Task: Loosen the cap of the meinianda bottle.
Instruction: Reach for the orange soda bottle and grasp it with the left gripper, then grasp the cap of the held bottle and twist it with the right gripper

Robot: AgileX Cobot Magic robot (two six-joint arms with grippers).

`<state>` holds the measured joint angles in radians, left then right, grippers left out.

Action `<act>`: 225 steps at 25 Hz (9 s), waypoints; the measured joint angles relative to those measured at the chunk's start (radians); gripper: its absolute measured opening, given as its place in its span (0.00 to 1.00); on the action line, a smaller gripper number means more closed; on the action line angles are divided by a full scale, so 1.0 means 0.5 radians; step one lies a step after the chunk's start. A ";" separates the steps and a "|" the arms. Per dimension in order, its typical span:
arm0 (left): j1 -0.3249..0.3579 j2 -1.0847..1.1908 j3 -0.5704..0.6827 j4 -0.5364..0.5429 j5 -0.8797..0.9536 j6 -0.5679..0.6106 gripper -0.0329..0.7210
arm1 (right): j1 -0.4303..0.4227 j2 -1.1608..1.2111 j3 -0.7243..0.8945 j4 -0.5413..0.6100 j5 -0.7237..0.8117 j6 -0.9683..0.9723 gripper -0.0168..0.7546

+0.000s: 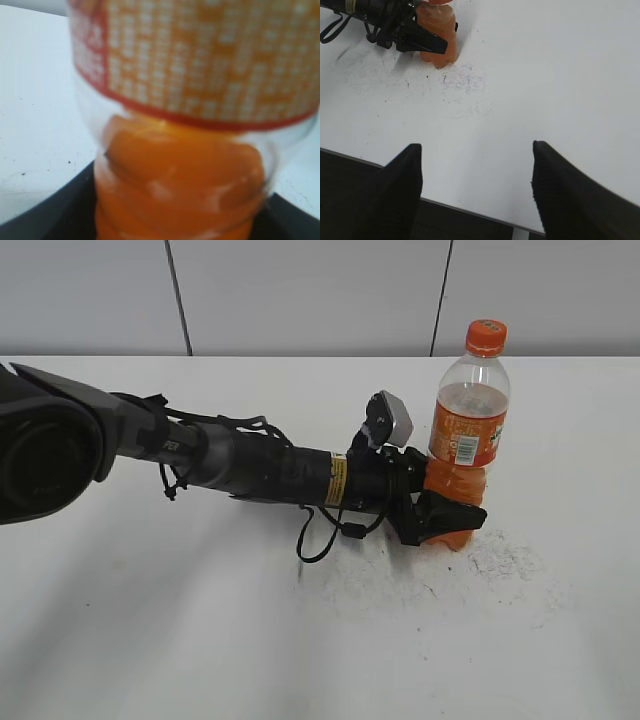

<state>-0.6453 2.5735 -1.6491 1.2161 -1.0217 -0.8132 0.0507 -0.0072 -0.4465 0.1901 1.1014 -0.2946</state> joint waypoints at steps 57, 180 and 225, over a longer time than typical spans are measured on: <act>0.000 0.000 -0.017 0.138 -0.028 0.121 0.74 | 0.536 3.338 -2.350 0.062 0.225 0.574 0.68; -0.002 -0.002 -0.021 0.185 -0.024 0.128 0.74 | 0.538 3.507 -2.352 0.046 0.253 0.564 0.57; -0.002 -0.002 -0.021 0.187 -0.020 0.122 0.74 | 0.538 3.505 -2.352 0.001 0.252 0.313 0.38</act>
<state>-0.6461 2.5727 -1.6595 1.3099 -1.0318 -0.7521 0.3196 1.7453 -1.6228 0.1907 1.2271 -0.1382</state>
